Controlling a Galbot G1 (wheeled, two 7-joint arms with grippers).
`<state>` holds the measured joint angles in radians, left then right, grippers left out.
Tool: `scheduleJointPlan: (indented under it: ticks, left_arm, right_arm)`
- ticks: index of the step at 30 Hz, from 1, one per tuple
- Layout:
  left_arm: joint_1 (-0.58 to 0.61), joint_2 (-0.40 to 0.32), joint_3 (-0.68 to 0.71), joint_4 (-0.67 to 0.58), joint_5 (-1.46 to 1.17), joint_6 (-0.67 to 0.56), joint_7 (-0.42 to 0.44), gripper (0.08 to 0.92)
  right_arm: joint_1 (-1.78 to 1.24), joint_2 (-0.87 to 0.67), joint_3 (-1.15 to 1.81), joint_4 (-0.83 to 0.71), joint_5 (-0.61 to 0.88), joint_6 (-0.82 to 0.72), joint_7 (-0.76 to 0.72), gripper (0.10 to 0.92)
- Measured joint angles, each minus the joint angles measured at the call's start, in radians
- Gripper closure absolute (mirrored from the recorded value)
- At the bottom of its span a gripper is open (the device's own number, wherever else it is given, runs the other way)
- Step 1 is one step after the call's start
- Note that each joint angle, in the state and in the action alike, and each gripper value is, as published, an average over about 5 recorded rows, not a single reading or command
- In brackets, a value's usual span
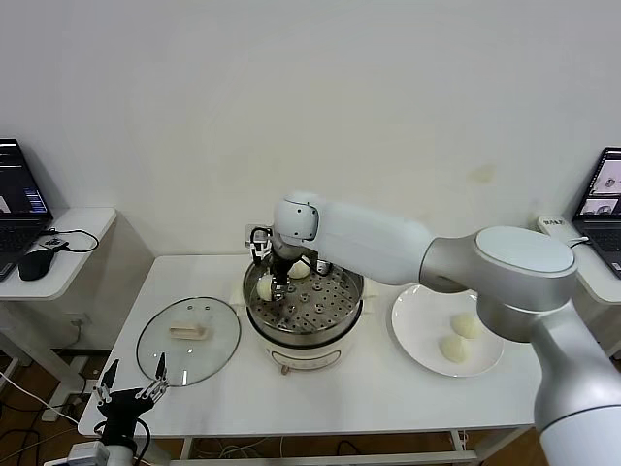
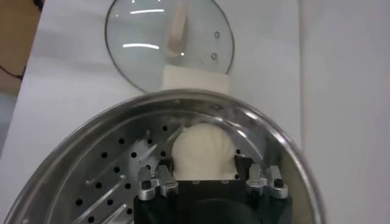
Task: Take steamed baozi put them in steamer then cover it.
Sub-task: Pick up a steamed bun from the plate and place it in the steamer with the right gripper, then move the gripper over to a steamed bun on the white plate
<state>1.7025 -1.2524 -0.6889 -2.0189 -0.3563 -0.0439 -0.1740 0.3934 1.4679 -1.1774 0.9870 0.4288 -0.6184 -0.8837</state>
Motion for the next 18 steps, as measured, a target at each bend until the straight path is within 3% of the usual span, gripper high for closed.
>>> scheduleJointPlan:
  ticks: [4,18]
  left_arm:
    - [-0.001,-0.003,0.002,0.001,0.002,0.0,0.0,0.177]
    - [0.0,-0.005,0.005,-0.012,0.01,0.004,-0.003,0.177]
  right_arm:
    - [0.003,-0.008,0.0,0.008,0.002,-0.001,-0.006,0.215]
    - [0.139,-0.159,-0.028,0.173,0.036,0.009,-0.06,0.203]
